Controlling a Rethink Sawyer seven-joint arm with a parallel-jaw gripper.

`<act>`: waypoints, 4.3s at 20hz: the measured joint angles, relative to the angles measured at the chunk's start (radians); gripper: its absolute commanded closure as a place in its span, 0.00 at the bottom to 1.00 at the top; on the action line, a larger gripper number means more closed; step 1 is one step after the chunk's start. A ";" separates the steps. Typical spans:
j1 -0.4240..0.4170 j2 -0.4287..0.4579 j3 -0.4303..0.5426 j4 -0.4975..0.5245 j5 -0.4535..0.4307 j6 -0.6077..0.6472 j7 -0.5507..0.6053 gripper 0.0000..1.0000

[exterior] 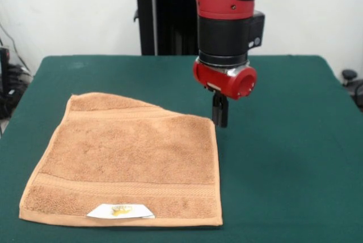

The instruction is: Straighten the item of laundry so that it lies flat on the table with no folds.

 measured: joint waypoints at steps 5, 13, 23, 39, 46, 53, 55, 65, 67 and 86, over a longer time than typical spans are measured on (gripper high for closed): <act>-0.022 0.010 0.012 0.003 -0.036 0.000 0.000 1.00; -0.066 0.026 0.040 0.006 -0.085 -0.009 0.000 1.00; -0.072 0.023 0.042 0.026 -0.135 -0.010 0.000 1.00; -0.125 0.060 0.044 0.048 -0.202 -0.037 0.000 1.00; -0.119 0.122 0.045 0.034 -0.206 -0.085 0.000 1.00; -0.117 0.123 0.045 0.030 -0.207 -0.084 0.000 1.00; -0.118 0.123 0.044 0.028 -0.211 -0.084 0.000 1.00; -0.161 0.131 0.070 -0.052 -0.324 0.054 0.000 1.00; -0.185 0.136 0.086 -0.083 -0.351 0.107 0.000 1.00; -0.258 0.160 0.116 -0.212 -0.448 0.168 0.000 1.00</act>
